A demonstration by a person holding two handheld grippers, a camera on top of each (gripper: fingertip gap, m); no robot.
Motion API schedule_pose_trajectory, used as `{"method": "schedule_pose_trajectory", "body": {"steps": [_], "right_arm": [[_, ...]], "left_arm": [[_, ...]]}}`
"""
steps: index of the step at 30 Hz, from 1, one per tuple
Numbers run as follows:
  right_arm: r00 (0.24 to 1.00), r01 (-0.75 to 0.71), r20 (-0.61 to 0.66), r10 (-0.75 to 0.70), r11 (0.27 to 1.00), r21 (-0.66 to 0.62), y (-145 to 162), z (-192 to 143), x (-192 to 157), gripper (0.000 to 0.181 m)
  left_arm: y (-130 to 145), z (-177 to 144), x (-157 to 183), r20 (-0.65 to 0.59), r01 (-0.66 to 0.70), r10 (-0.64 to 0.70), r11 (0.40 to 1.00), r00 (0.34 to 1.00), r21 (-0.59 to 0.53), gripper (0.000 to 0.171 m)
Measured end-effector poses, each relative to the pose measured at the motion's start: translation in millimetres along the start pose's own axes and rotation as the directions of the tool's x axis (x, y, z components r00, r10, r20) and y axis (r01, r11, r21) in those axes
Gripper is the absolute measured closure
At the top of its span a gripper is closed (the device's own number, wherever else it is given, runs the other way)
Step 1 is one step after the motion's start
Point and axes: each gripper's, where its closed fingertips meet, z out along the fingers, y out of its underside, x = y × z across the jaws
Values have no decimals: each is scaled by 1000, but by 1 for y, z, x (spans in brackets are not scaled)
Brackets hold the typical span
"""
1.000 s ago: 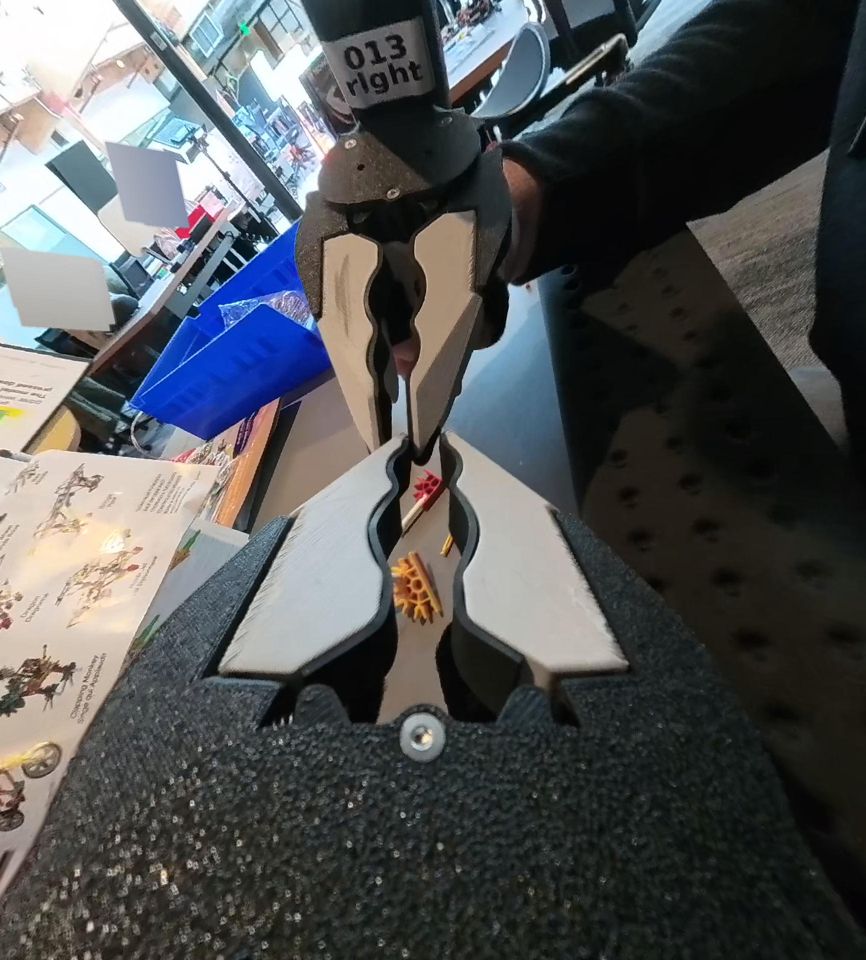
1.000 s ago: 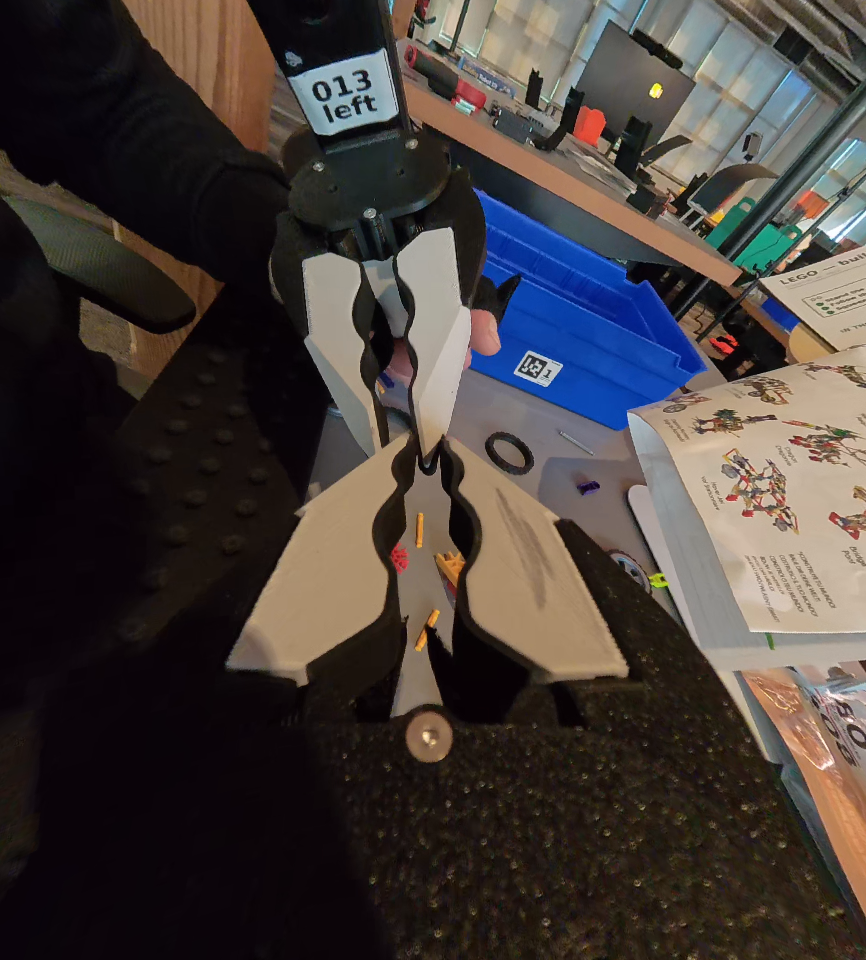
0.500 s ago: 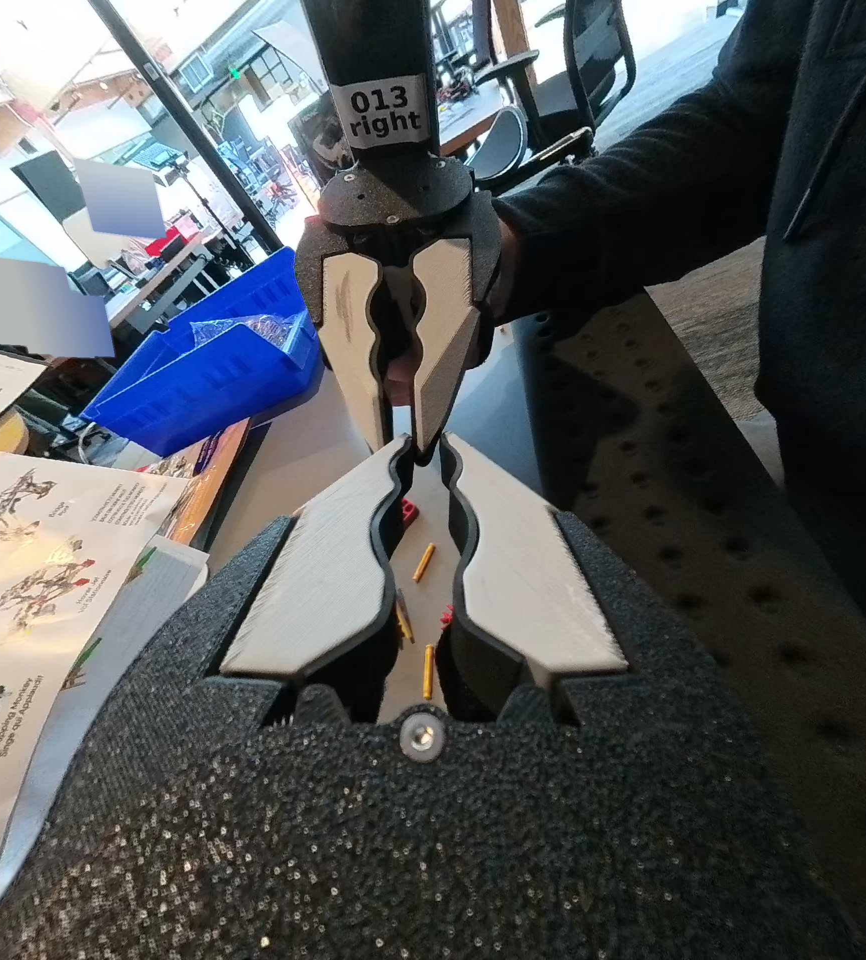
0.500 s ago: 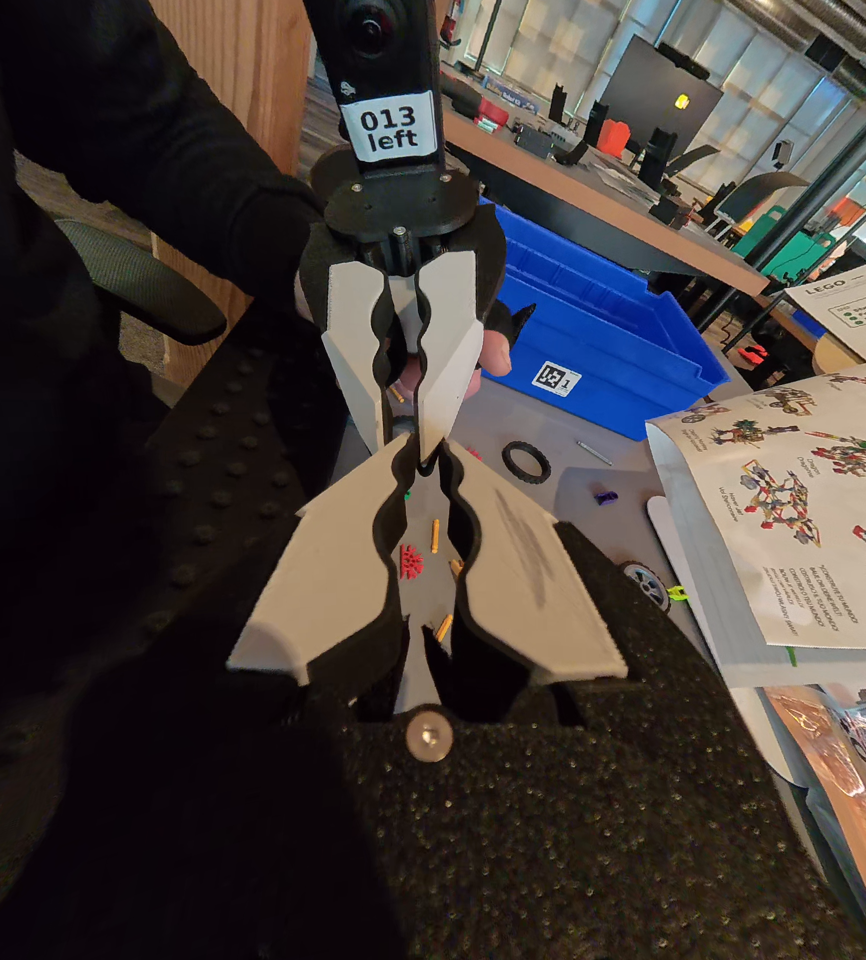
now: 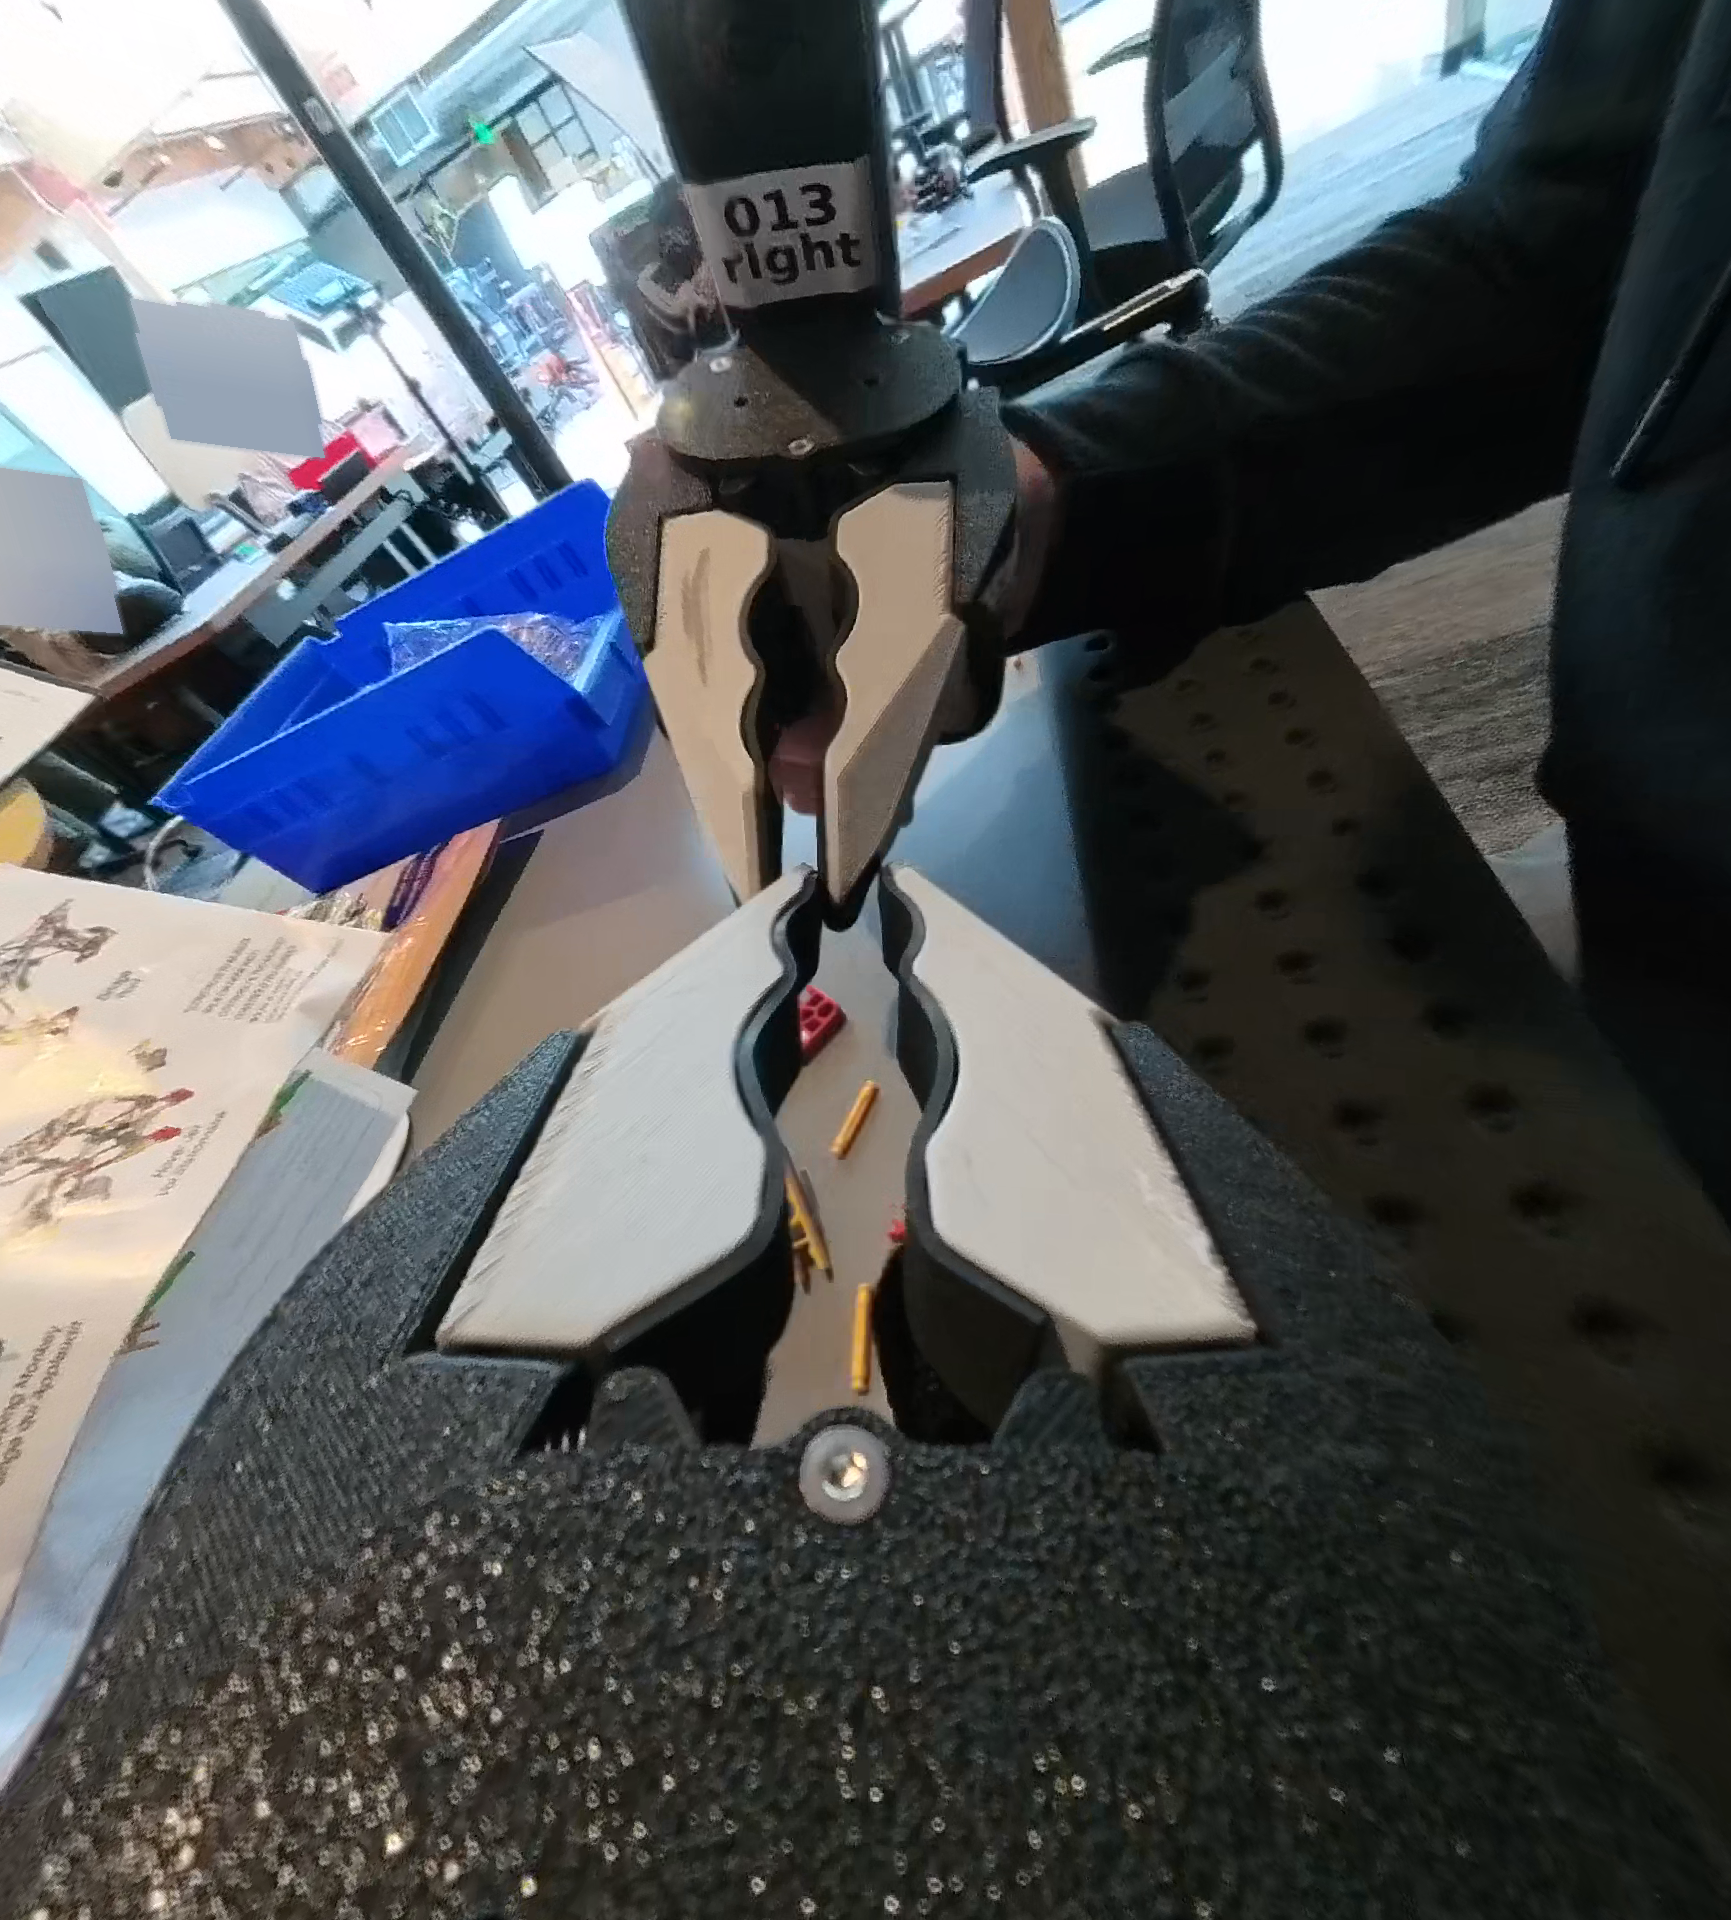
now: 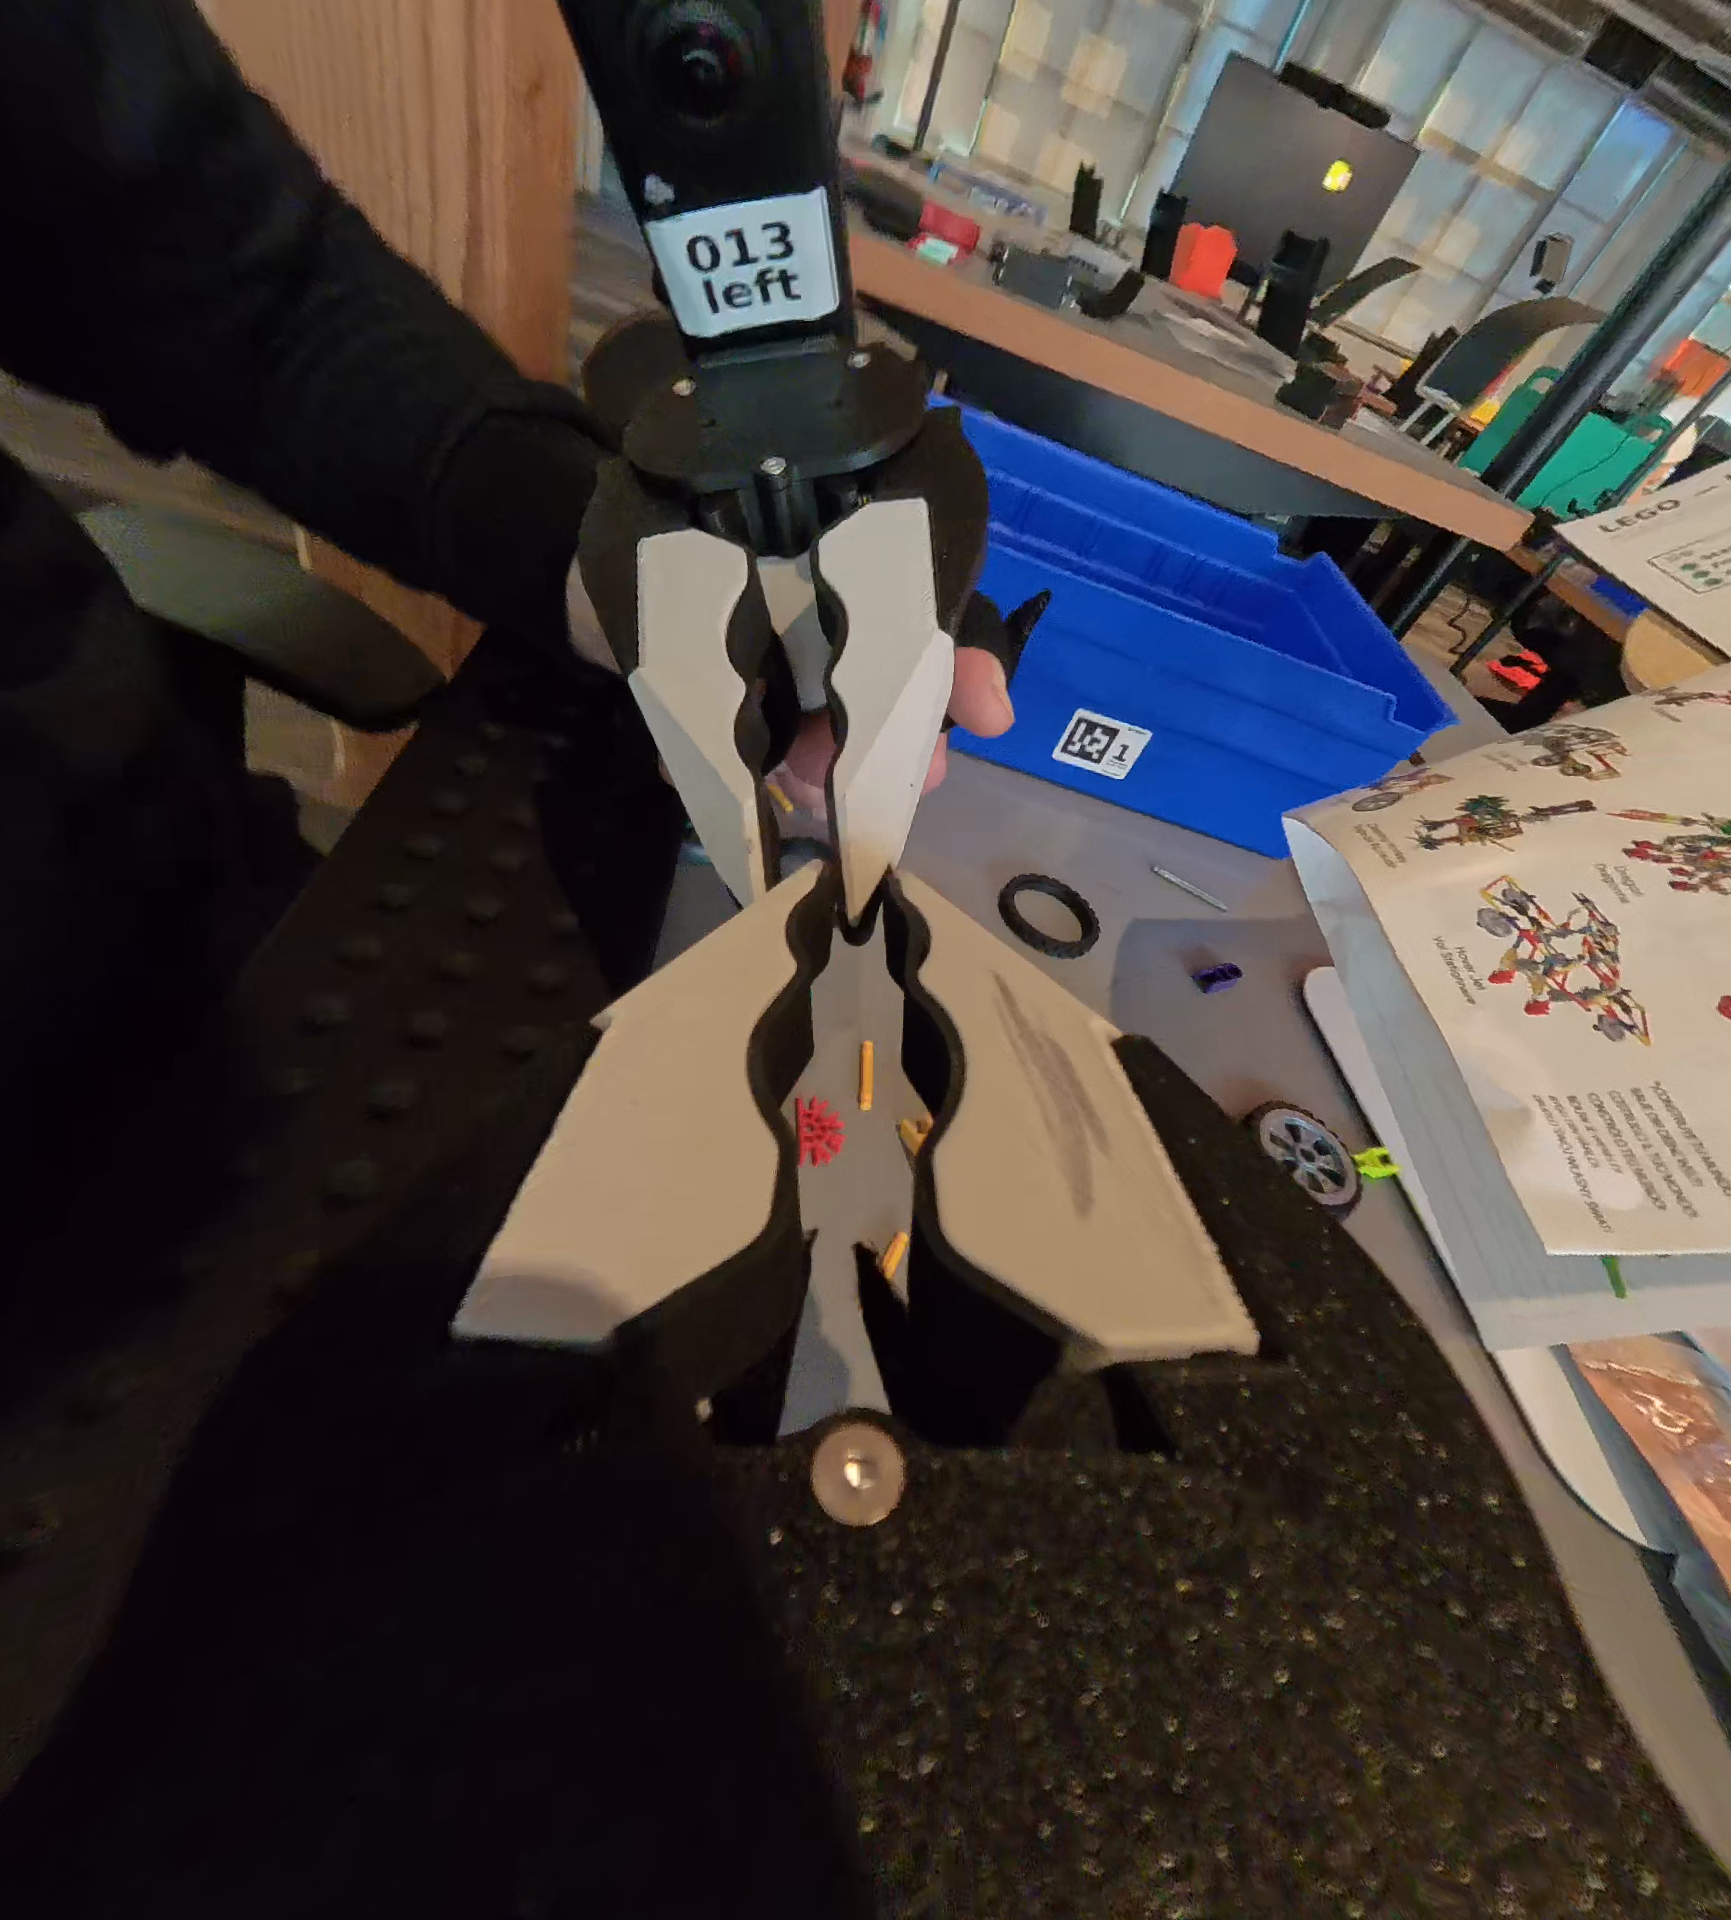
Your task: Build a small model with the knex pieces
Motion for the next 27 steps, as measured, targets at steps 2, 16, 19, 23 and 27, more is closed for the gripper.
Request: {"method": "schedule_pose_trajectory", "body": {"steps": [2,16,19,23,27], "right_arm": [[1000,-9,-18,9,1000,10,-1,-1,4,172],[939,-249,-258,228,967,-53,48,-39,75,166],[919,-319,-274,283,943,-96,66,-41,81,166],[909,-357,-281,310,924,-137,81,-37,80,163],[903,-373,-276,328,919,-129,84,-36,80,162]], "left_arm": [[-2,-1,-3,5,13,-13,1000,1000,7,162],[39,-21,-60,166,367,-357,929,919,-34,130],[38,-23,-63,116,489,-488,872,865,24,123],[9,-35,-67,-131,664,-654,710,745,233,126],[-14,-55,-72,-386,777,-675,523,629,351,131]]}}
